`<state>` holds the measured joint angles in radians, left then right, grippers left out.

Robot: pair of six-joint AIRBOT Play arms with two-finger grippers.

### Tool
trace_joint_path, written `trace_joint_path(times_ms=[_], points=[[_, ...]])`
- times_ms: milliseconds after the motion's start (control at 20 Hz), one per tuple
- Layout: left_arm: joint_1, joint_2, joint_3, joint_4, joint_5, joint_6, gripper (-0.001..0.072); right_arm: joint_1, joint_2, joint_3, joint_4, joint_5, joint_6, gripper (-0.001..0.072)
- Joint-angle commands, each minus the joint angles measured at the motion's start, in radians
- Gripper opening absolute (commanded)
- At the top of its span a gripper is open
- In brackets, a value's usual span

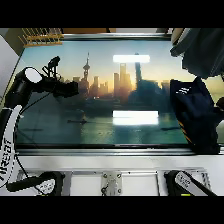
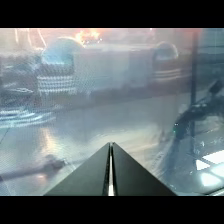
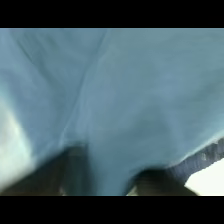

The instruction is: Fold the clothes and pants, and hang the long-sleeved shirts on hangers.

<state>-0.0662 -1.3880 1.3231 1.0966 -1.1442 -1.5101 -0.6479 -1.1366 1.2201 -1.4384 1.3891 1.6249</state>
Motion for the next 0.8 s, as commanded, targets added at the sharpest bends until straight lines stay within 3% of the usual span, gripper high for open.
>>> trace_joint_path(times_ms=[0, 150, 350, 750], points=[[-0.001, 0.0, 0.0, 0.001, 0.0, 0.0, 0.0013, -0.001, 0.042, -0.043, -0.017, 0.08, 0.007, 0.0713], [0.0, 0.0, 0.0, 0.001, 0.0, 0.0, 0.0013, 0.01, 0.151, -0.042, -0.011, 0.026, 0.014, 0.0713], [-0.001, 0.0, 0.0, 0.0, 0.001, 0.0, 0.0014, 0.117, 0.324, -0.043, 0.13, -0.085, -0.019, 0.0714], [0.0, 0.0, 0.0, 0.002, -0.011, 0.0, 0.0014, 0.402, 0.358, -0.043, 0.194, -0.132, -0.031, 0.0713]])
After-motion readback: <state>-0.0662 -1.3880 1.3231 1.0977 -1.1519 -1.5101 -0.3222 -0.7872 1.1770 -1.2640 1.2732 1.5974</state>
